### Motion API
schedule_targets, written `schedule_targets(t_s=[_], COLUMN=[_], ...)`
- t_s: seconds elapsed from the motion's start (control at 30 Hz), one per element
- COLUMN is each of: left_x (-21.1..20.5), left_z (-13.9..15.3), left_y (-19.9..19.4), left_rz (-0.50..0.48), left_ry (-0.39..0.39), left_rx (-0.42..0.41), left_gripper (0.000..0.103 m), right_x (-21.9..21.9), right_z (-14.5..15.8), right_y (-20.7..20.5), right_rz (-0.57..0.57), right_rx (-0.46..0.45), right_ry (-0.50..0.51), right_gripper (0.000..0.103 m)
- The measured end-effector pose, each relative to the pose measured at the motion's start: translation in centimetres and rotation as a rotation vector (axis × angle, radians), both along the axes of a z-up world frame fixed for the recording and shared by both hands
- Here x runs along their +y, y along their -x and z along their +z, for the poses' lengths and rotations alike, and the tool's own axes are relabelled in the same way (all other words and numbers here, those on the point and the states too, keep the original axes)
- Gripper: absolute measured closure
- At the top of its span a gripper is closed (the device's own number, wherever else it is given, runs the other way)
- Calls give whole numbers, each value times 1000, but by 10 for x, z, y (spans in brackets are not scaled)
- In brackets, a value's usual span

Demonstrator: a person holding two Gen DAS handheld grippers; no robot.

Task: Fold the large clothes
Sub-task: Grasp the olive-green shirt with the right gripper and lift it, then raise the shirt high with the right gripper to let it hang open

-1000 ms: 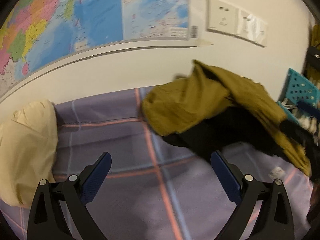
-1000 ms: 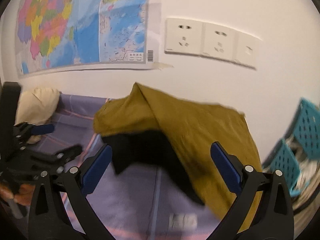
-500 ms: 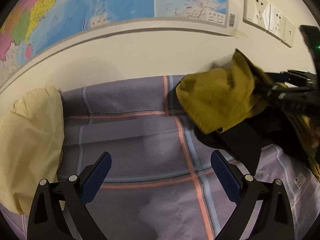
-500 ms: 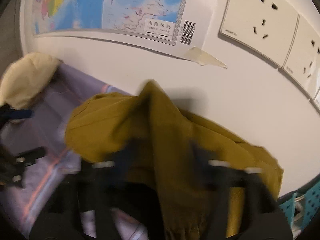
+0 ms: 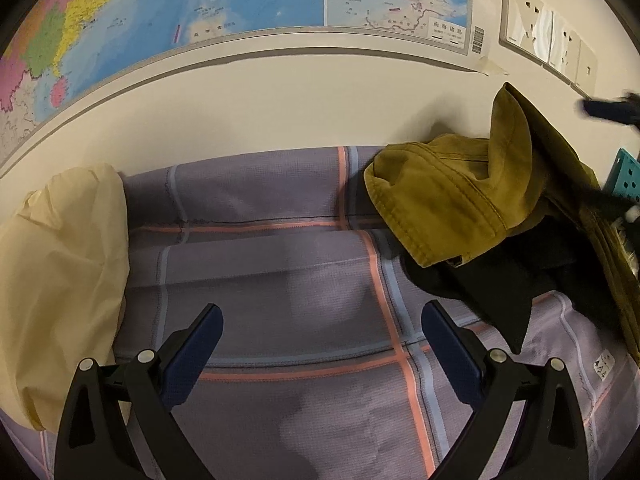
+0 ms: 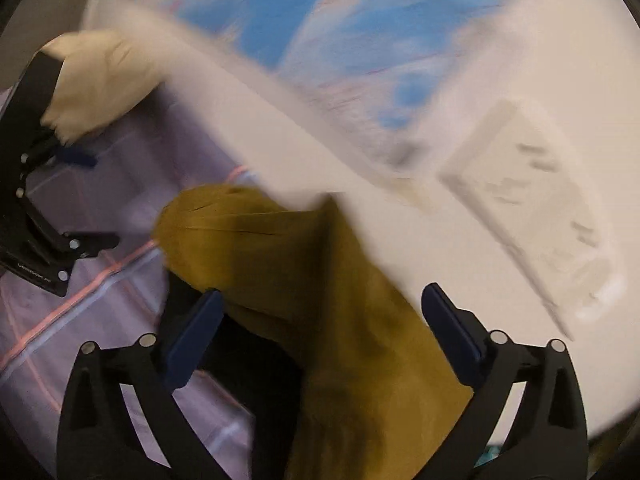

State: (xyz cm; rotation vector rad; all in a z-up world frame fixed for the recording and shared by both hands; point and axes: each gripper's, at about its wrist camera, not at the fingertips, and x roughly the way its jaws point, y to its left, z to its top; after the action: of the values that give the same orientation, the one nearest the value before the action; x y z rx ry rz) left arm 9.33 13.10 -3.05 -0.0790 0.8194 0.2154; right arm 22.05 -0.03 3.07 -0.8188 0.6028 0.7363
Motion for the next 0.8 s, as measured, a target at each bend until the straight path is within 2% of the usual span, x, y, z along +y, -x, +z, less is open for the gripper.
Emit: schedule_targets(t_s=[0.07,0.1,0.17,0.27,0.3,0.33,0.37,0.43,0.57,0.63,0.7,0.8], left_x=[2,3,5,7,9,11,12,13,6,-5,-20,-56], left_z=[0,-1,-2,-5,-5,-5,-5,-2,12,24,36,57], left_y=[0,-1,-3,-6,-7,-7,-8,-10,-15,-19,-24,-41], left_rz=[6,8,14,23,27,30,35,35,-31,-96,-161,-320], left_ry=[-1,0,4,0,0,1,0,-2,-26,-40,-43,2], left_rx=[-4,-4,0,11,13,12,11,4,-45,-106,-161,-250], left_gripper=[7,7,7,7,7,7,7,7,7,7,7,7], right_x=[18,26,35,32,29,22,12,-9,-85,-130,-148,-192], right_z=[-15,-24,-31,-25,-20,-15,-2,23,97,126,135,158], right_y=[-9,-16,-26,-45,-46,-43,-36,-25,-3,9,20,40], right_rz=[2,5,2,-19,-42,-40,-46,-89,-216,-275,-306,-326], right_rx=[-50,-41,-4,155,152,137,97,72,-8,-28,-30,-57], right_ry=[77,117,124,38,19,10,-17,-117,-426,-570,-640,-748], right_gripper=[6,6,6,70,79,84,87,90,92,93,94,96])
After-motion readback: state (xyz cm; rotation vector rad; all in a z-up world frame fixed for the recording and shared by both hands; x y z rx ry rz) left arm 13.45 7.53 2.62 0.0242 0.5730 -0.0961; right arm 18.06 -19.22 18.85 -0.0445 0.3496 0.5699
